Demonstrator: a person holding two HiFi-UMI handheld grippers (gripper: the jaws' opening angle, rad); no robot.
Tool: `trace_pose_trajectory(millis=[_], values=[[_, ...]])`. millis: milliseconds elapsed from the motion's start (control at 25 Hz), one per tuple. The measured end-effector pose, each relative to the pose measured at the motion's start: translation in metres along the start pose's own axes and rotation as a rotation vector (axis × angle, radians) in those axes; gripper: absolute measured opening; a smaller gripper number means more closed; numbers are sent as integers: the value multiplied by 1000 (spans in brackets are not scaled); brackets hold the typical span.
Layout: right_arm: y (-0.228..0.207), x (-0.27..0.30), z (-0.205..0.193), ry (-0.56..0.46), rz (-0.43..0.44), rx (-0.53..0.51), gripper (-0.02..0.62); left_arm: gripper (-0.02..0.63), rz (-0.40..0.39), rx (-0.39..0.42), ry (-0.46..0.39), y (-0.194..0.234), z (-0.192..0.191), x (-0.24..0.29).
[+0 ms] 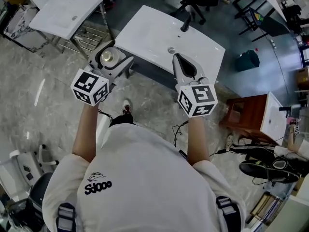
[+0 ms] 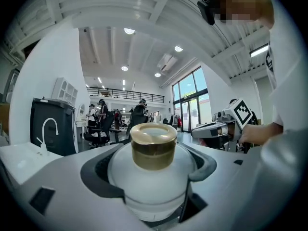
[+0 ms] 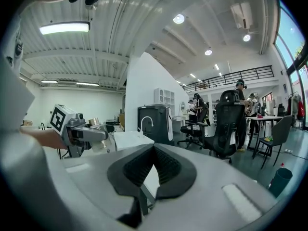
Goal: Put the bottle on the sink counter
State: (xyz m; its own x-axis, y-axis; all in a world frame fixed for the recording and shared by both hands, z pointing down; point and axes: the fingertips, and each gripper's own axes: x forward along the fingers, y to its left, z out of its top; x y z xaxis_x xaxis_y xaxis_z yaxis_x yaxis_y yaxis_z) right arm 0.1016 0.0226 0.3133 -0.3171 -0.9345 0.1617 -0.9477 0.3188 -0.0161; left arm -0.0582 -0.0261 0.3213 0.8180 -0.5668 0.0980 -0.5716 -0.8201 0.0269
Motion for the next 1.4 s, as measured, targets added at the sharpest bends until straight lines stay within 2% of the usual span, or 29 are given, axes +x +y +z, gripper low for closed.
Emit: trace_pose_trajectory(millis=[440,1000,1240,1400], values=[[-26,73,-1,59,-30,17,10,347,-35,-31,34,64,-8,52],[-39,147,-20,137,-47,67,11,347,-71,-109,92,131,-42,96],[-49,162,-34,159,-80,113,10,347,-101,-107,124,145,-57,118],[-57,169,-50,189,-63,122,10,347,-76,-127,153,149,-74,128]])
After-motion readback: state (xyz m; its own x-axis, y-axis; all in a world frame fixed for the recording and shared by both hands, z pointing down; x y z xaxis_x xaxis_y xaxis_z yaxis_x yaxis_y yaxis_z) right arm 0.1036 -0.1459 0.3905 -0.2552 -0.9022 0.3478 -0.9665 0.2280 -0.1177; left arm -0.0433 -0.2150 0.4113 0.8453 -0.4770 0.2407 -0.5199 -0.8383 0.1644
